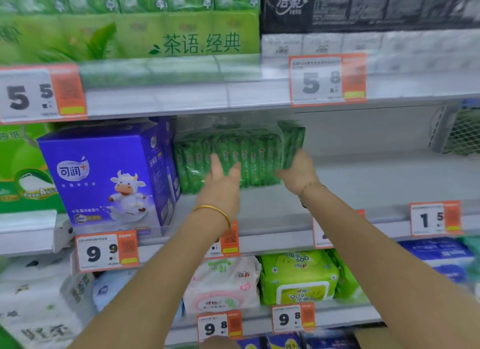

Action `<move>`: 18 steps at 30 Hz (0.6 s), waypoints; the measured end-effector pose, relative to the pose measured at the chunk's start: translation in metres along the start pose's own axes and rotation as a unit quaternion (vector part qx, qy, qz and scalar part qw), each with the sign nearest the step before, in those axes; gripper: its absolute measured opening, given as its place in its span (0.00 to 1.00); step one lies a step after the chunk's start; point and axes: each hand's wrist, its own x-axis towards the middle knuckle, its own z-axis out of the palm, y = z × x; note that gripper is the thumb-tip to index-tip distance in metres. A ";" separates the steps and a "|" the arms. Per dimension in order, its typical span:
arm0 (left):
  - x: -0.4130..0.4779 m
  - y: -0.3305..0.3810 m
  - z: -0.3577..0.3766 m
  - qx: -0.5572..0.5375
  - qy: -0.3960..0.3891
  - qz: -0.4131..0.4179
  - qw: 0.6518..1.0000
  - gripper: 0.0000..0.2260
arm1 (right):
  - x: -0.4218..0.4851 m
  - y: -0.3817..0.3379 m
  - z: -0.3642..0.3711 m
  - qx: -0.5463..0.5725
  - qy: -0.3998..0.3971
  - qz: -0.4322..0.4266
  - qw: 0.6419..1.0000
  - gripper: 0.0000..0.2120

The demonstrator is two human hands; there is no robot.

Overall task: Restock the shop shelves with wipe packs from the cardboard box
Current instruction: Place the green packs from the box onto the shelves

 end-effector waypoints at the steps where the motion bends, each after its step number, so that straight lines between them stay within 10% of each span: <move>1: -0.014 0.014 0.004 -0.016 0.019 0.033 0.999 0.33 | -0.023 0.006 -0.017 0.013 0.004 -0.039 0.999 0.27; 7: -0.108 0.099 0.061 -0.100 0.019 0.211 0.972 0.25 | -0.162 0.090 -0.089 0.073 0.043 -0.078 0.993 0.19; 18: -0.186 0.154 0.273 0.025 -0.381 0.304 0.873 0.16 | -0.271 0.364 -0.129 -0.222 -0.090 0.307 0.921 0.14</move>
